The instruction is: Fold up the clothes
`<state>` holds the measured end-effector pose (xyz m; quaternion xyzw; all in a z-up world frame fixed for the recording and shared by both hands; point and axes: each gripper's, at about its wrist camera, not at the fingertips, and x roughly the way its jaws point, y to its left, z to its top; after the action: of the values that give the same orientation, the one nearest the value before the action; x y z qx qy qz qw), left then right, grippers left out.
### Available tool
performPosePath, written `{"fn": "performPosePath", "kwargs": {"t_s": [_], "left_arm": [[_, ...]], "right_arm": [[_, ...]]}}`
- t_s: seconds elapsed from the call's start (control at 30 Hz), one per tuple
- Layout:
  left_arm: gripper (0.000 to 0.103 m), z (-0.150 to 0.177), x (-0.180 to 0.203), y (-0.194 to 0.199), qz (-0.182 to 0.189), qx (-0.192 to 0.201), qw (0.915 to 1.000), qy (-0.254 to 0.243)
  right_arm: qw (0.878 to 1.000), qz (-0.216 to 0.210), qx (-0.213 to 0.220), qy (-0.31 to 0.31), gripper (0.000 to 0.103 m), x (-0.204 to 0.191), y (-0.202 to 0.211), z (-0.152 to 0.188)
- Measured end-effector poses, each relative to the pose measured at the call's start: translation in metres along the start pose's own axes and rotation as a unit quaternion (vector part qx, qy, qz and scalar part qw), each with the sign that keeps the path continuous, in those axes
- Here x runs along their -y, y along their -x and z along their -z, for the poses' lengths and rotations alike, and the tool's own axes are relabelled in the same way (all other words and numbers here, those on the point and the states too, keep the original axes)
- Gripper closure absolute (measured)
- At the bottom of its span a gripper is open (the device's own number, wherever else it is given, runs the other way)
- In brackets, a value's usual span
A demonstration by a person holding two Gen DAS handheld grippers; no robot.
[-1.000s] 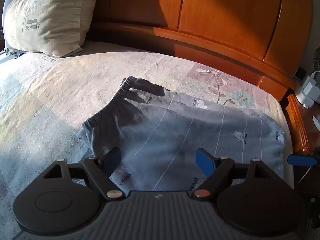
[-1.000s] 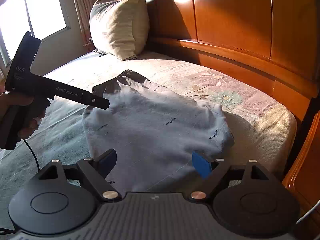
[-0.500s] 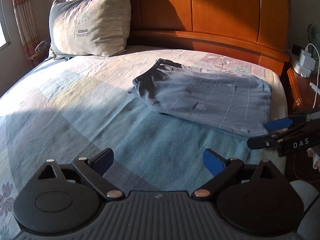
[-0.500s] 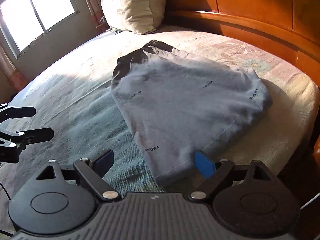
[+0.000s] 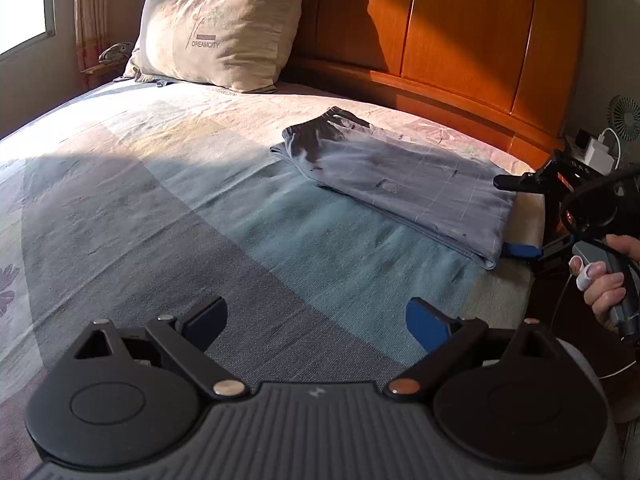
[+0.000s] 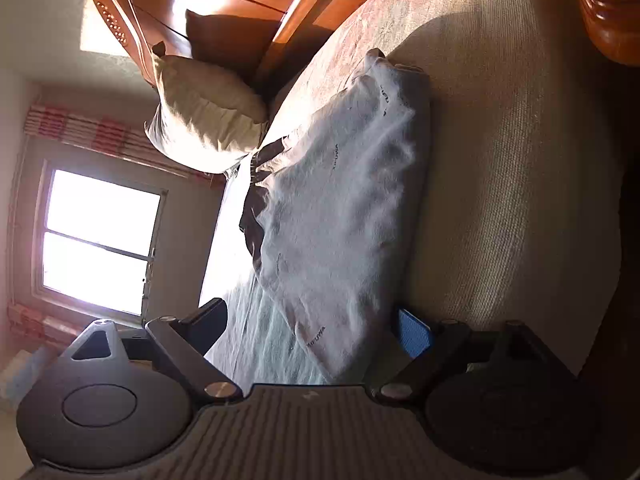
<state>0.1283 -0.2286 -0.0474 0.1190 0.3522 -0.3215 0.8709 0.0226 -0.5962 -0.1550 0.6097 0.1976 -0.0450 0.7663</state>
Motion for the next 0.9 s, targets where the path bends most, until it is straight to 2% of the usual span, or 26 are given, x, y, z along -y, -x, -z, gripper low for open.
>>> {"fn": "performPosePath", "kwargs": {"t_s": [0.07,0.2,0.33,0.43,0.53,0.6,0.73,0.8,0.9], "left_arm": [[0.007,0.001,0.0,0.0,-0.002,0.002,1.0,0.003],[0.007,0.003,-0.003,0.002,0.007,0.007,0.9998,0.015],[0.007,0.003,-0.004,0.005,0.008,0.008,0.9996,0.027],[0.007,0.005,-0.006,0.011,0.006,0.011,0.9994,0.031],[0.007,0.008,-0.008,0.016,0.004,0.013,0.9993,0.035],[0.007,0.01,-0.01,0.02,0.002,0.014,0.9992,0.038],[0.007,0.014,-0.013,0.028,-0.002,0.016,0.9989,0.044],[0.007,0.015,-0.013,0.031,-0.007,0.018,0.9988,0.044],[0.007,0.017,-0.012,0.035,-0.026,0.022,0.9989,0.033]], "right_arm": [[1.0,-0.004,0.004,-0.02,0.006,0.0,0.0,-0.002],[1.0,-0.008,-0.005,-0.029,0.008,0.0,-0.002,0.012],[1.0,0.001,0.007,-0.02,0.011,-0.004,-0.003,0.012],[1.0,0.012,0.006,-0.009,0.02,-0.011,-0.007,0.006],[1.0,0.002,-0.023,-0.008,0.023,-0.013,-0.017,0.011],[0.999,0.012,-0.041,0.019,0.027,-0.017,-0.021,0.024],[0.998,0.033,-0.042,0.036,0.027,-0.025,-0.014,0.035],[0.995,0.069,-0.036,0.068,0.027,-0.036,-0.006,0.039],[0.979,0.108,-0.012,0.171,0.027,-0.068,0.002,0.045]]}}
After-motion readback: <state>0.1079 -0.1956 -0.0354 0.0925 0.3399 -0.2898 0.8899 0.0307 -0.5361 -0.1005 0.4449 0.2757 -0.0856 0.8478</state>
